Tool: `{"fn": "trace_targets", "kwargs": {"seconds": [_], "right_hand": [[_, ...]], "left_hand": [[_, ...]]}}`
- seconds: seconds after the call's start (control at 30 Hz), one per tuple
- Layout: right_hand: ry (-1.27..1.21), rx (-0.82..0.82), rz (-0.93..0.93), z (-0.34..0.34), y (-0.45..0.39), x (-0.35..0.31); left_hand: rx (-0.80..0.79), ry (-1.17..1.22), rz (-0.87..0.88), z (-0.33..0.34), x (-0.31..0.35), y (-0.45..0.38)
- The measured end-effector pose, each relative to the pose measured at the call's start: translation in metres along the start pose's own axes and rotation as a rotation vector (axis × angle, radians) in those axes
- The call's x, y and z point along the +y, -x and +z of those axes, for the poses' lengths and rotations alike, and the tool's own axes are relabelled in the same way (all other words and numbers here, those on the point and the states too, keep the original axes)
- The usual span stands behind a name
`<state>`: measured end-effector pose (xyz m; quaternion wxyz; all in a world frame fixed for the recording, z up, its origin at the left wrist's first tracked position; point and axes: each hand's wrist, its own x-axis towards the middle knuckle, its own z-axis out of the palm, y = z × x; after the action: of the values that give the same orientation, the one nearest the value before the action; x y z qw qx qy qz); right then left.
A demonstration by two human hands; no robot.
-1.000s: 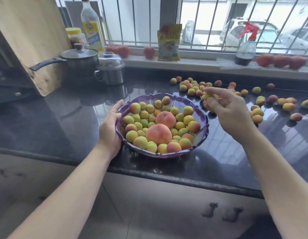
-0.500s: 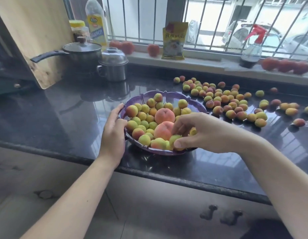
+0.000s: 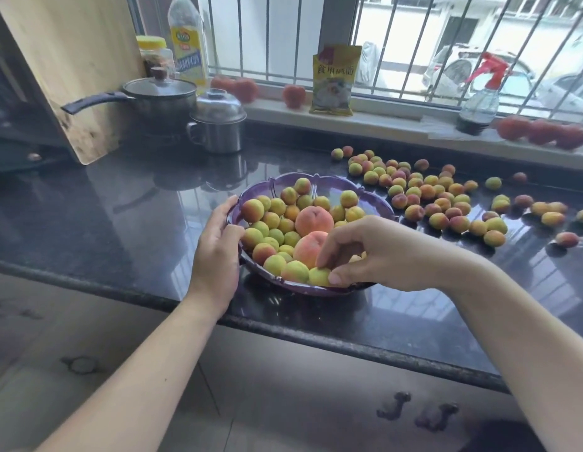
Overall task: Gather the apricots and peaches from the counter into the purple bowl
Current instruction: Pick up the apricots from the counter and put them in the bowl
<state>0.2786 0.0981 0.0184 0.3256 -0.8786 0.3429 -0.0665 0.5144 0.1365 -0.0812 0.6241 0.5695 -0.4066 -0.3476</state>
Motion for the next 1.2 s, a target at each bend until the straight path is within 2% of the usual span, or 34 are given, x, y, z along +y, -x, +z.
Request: {"fn": "trace_targets", "kwargs": {"seconds": [0.33,0.5,0.67,0.9,0.97,1.07,1.13,1.17,1.2], "right_hand": [[-0.002,-0.004,0.011,0.0,0.0,-0.001],[-0.073,0.214,-0.008,-0.009,0.008,0.004],[0.053,0.084,-0.065,0.015,-0.015,-0.012],[0.152,0.081,-0.055,0.02,-0.023,-0.019],[0.041,0.192,-0.078,0.013,-0.014,-0.014],[-0.127,0.668,0.037,-0.01,-0.004,0.029],[0.02,0.943,0.265,-0.022,-0.004,0.081],[0.135,0.99,0.392,-0.024,-0.004,0.105],[0.229,0.97,0.506,-0.023,-0.006,0.125]], "left_hand": [[-0.004,0.037,-0.017,0.0,0.0,-0.001],[-0.018,0.036,-0.014,-0.001,0.0,-0.003],[-0.035,0.009,-0.012,-0.001,-0.002,-0.003],[-0.039,0.003,-0.01,-0.001,-0.002,-0.003],[-0.029,0.004,-0.008,-0.001,-0.003,-0.004],[-0.016,0.005,-0.008,-0.002,-0.005,-0.005],[-0.014,0.001,-0.009,0.0,-0.004,-0.004],[-0.011,-0.002,-0.008,0.001,-0.004,-0.003],[-0.006,-0.003,-0.003,0.002,-0.003,-0.003]]}}
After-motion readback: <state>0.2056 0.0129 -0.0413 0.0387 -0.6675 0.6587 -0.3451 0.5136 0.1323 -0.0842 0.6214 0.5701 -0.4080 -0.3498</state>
